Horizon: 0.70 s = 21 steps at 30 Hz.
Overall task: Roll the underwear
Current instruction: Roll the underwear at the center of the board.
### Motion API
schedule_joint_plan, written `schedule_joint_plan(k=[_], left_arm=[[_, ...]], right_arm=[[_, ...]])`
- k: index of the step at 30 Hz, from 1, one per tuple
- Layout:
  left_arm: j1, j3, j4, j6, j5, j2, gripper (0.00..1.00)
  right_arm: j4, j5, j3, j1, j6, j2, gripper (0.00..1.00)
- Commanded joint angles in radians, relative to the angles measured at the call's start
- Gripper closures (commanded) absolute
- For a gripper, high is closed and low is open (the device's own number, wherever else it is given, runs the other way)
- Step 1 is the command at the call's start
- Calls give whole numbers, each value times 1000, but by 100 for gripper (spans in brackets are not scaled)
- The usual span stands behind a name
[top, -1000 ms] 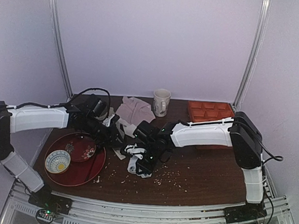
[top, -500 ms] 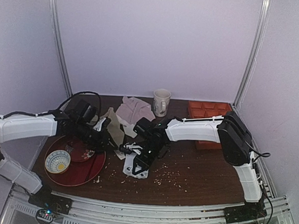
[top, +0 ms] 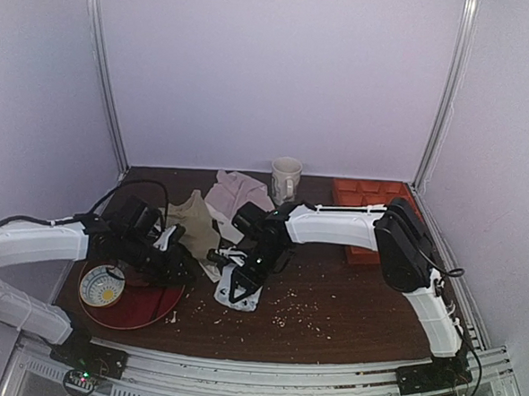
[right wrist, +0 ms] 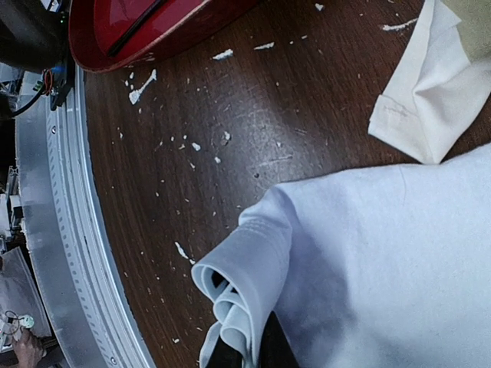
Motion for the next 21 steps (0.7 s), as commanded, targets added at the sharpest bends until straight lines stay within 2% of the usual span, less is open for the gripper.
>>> schedule_joint_plan(k=[1,8,15,21], left_arm=[[0,-61,139,21,56,-18,69],[-4,-103,285,47,126,39,56],[-17,-105,385,119,143,133,55],[-22,-127,438,218,111,159,48]], right_arm=[[-74,-19,61,2,7,39,100],[-103,-27,111,3,17,84,100],[-110,-39,140,2,22,101,100],[-112,-52,140,-9,28,104,100]])
